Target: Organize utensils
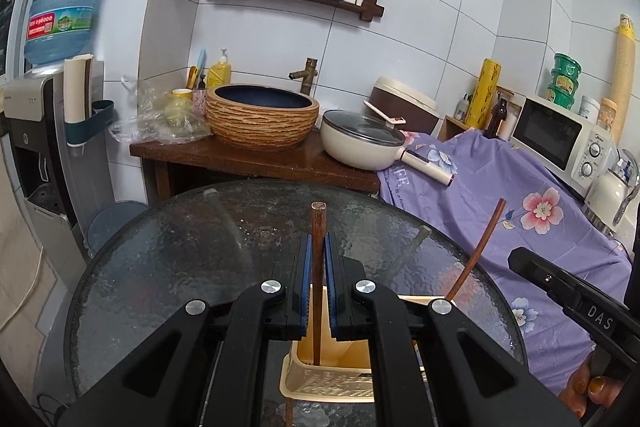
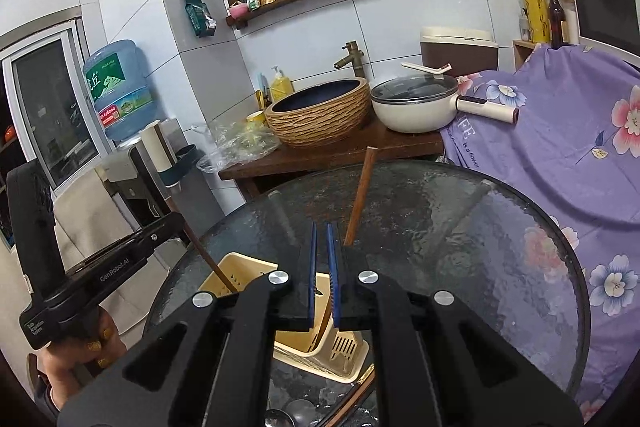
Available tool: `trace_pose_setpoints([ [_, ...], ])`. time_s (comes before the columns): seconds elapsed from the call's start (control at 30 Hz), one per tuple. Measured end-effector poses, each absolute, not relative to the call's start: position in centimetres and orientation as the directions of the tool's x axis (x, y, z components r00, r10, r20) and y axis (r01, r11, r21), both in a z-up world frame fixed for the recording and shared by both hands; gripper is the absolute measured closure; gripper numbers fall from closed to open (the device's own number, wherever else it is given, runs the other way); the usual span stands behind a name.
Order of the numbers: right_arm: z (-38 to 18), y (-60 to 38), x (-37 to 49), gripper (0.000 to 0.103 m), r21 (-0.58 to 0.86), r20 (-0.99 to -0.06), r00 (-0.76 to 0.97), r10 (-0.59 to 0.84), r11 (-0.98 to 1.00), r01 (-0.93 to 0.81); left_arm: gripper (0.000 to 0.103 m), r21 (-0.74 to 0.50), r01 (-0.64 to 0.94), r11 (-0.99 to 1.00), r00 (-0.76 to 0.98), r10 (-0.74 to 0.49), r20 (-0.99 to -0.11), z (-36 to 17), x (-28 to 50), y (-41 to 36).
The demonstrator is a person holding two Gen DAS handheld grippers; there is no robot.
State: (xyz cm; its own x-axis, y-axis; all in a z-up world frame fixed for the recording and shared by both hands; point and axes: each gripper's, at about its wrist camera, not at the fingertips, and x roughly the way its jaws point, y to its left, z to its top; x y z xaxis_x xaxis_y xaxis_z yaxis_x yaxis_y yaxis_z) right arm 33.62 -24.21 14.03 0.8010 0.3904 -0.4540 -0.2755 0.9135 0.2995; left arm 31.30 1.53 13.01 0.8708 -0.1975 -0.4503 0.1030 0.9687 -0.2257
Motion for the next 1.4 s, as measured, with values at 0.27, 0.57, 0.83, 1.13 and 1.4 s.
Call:
trace_pose_setpoints([
  [0.27,13.0,-24.3,31.5,0.03,0.219,-0.448,0.837,0.313,0.946,-0.237,0.053,-0.2,0.121,0.972,0.88,-0.198,-0.431,12.6,29.5,1.5],
  [0.57,6.4,-24.8,27.7,0.026,0.133,-0.563,0.775,0.287,0.957,-0.258,0.036,-0.151,0.084,0.985,0.812,-0.155,-0.562,6.6,27.1,3.8],
  [0.83,-2.0,-22.7,27.4,0.026,-0.011,-0.733,0.657,0.175,0.963,-0.269,0.038,-0.062,0.05,0.997,0.695,-0.08,-0.715,-0.7,26.9,5.2],
  [1.13,-4.9,-20.2,28.0,0.026,-0.068,-0.795,0.59,0.139,0.947,-0.314,0.04,0.002,0.076,0.997,0.642,-0.048,-0.766,-3.9,27.2,4.4],
  [1.4,-4.8,-25.3,27.4,0.026,0.014,-0.821,0.544,0.173,0.959,-0.284,0.041,0.005,0.089,0.996,0.616,-0.051,-0.786,-4.9,27.1,4.6],
])
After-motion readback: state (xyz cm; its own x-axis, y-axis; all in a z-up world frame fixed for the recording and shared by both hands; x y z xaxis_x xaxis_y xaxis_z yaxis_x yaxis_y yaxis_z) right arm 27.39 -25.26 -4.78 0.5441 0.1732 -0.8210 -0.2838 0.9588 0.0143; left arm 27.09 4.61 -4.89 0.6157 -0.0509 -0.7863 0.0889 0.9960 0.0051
